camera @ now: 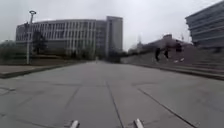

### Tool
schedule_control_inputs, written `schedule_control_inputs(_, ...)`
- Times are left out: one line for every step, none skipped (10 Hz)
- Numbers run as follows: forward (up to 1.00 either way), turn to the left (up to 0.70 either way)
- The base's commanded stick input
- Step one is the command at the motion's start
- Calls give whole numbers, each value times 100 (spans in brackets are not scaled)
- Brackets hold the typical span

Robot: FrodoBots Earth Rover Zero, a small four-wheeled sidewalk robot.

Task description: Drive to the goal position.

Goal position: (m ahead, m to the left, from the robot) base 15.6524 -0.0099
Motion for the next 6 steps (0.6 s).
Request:
schedule_control_inputs(100,8)
schedule_control_inputs(100,0)
schedule_control_inputs(100,0)
schedule_control_inputs(100,0)
schedule_control_inputs(100,0)
schedule_control_inputs(100,0)
